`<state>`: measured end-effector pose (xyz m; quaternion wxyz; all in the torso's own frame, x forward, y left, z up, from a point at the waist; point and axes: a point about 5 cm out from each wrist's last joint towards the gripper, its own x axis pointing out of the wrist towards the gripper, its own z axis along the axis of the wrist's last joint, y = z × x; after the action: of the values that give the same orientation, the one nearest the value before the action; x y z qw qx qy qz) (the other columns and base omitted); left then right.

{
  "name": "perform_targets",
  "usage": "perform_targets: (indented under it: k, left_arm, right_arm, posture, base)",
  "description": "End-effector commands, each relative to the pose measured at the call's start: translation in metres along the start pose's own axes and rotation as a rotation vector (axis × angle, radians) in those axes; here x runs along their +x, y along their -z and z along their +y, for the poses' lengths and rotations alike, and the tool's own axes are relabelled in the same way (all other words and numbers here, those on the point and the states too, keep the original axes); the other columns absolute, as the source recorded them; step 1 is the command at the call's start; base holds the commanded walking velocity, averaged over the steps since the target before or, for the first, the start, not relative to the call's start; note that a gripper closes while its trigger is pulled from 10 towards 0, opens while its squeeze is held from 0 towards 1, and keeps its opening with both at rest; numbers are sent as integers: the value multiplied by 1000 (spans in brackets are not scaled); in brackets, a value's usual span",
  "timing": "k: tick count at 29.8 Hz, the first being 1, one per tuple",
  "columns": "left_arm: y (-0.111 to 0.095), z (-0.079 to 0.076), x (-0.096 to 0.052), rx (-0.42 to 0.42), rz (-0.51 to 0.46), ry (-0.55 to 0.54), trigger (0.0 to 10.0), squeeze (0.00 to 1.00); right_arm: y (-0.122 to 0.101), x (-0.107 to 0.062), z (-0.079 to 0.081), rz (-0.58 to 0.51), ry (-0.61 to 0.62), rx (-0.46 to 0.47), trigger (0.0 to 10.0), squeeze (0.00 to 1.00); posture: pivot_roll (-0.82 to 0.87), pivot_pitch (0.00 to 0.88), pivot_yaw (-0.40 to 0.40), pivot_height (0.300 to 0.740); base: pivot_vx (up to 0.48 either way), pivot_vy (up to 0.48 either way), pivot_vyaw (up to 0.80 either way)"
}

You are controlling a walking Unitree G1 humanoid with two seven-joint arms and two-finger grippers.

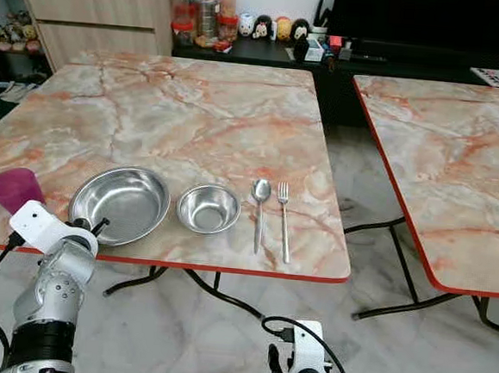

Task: Setting the table

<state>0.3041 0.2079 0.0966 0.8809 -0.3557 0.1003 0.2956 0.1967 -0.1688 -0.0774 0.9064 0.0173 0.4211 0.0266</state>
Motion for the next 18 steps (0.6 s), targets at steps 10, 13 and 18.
perform_targets:
  k: [10, 13, 18]
  left_arm:
    - [-2, -16, -10, -171, -103, 105, 0, 0]
    - [-11, -24, -13, -139, -192, 155, 10000, 0]
    - [-20, -46, -24, -82, -307, 271, 10000, 0]
  right_arm:
    - [-4, 1, -2, -1, 1, -9, 10000, 0]
    - [-5, 1, -3, -2, 2, -13, 10000, 0]
    - [-6, 1, -5, -3, 3, -19, 10000, 0]
  posture:
    - [101, 0, -33, 732]
    - [99, 0, -38, 732]
    - [99, 0, -45, 732]
  base:
    - [0, 0, 0]
    - [0, 0, 0]
    - [0, 0, 0]
